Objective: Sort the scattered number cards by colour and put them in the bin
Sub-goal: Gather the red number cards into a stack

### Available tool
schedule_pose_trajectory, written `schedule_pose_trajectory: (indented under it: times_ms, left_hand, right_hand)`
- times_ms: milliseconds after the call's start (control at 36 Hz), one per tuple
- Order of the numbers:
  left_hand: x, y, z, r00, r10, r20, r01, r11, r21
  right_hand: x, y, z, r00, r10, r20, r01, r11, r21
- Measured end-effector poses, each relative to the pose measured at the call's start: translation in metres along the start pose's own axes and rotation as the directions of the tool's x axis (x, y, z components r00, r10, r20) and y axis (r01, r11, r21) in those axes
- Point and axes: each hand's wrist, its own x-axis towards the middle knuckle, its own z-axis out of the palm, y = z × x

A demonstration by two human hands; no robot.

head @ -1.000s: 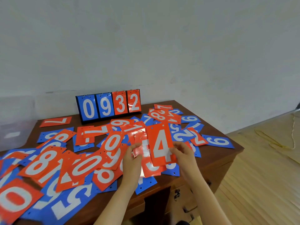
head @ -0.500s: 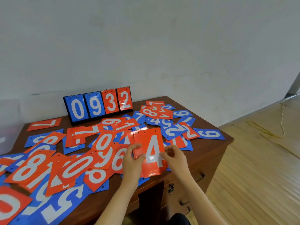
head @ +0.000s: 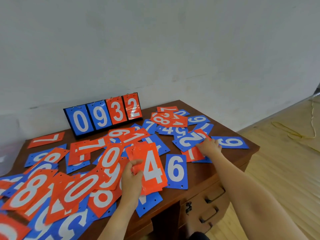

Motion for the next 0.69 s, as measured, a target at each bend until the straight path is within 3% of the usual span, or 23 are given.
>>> schedule_pose_trajectory:
  times_ms: [139, 278, 389, 583, 694]
  left_hand:
    - [0.008, 0.0, 0.011, 1.0, -0.018, 0.014, 0.018, 1.0, 0.001]
    - [0.012, 0.004, 0.029, 0.999, 0.003, 0.048, -0.004, 1.0, 0.021]
    - [0.015, 0.007, 0.039, 0.997, -0.023, 0.075, 0.02, 0.999, 0.034]
    - [0.019, 0.009, 0.027, 0.998, -0.049, 0.033, 0.048, 0.999, 0.012]
    - [0.016, 0.012, 0.014, 0.999, -0.044, -0.025, 0.044, 0.999, 0.006]
  right_hand:
    - [0.012, -0.001, 0.009, 0.998, -0.054, -0.024, 0.049, 0.985, -0.164]
    - [-0.006, -0.008, 0.007, 0.949, -0.3, -0.099, 0.243, 0.893, -0.379]
    - [-0.028, -0.018, -0.004, 0.851, -0.491, -0.184, 0.369, 0.81, -0.456]
    - [-0.085, -0.039, -0.032, 0.712, -0.593, -0.376, 0.496, 0.804, -0.33]
    - [-0.115, -0.049, -0.04, 0.691, -0.524, -0.499, 0.6, 0.8, -0.008]
